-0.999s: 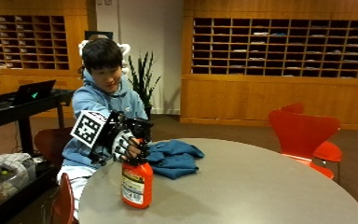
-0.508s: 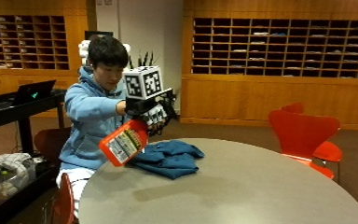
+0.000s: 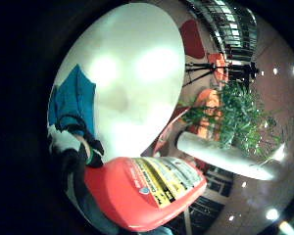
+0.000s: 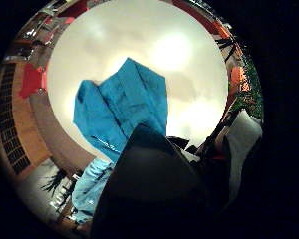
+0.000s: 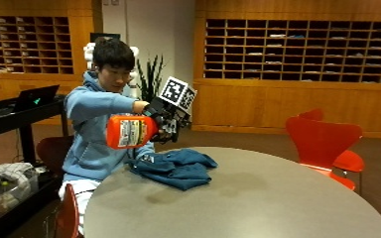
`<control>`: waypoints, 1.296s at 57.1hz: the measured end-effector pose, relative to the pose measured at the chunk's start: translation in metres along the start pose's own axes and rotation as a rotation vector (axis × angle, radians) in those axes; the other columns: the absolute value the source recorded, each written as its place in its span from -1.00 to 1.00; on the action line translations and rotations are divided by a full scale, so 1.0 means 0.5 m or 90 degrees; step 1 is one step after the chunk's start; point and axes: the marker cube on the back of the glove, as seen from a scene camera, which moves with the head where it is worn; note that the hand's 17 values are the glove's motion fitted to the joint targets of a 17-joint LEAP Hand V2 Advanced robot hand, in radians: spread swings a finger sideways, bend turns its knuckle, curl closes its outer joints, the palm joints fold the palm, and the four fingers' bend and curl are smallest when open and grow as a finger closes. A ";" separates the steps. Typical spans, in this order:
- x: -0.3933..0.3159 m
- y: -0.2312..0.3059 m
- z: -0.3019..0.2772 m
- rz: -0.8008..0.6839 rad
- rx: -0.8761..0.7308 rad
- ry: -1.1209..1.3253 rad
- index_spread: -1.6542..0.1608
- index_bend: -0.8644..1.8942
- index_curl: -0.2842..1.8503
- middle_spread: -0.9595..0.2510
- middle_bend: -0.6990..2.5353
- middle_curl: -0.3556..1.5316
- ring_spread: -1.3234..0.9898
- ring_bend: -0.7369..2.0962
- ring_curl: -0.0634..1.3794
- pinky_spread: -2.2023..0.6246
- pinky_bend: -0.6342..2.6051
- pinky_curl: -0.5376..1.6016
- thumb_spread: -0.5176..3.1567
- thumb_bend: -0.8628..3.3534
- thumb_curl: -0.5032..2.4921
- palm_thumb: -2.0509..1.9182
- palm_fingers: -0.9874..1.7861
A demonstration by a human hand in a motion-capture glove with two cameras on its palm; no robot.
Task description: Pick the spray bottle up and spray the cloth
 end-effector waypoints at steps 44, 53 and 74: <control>-0.072 0.005 -0.014 -0.024 -0.033 -0.013 0.59 -0.04 -0.24 0.36 -0.20 -0.10 -0.01 -0.06 -0.31 0.40 -0.39 -0.14 -0.56 -0.61 -0.11 0.47 0.73; -0.084 0.002 -0.024 -0.038 -0.030 -0.045 0.59 -0.04 -0.24 0.36 -0.20 -0.11 -0.01 -0.06 -0.31 0.40 -0.39 -0.14 -0.56 -0.61 -0.11 0.47 0.73; -0.077 0.031 -0.266 -0.099 0.220 -0.435 0.59 -0.04 -0.25 0.35 -0.20 -0.11 -0.01 -0.06 -0.31 0.40 -0.38 -0.14 -0.56 -0.61 -0.11 0.46 0.73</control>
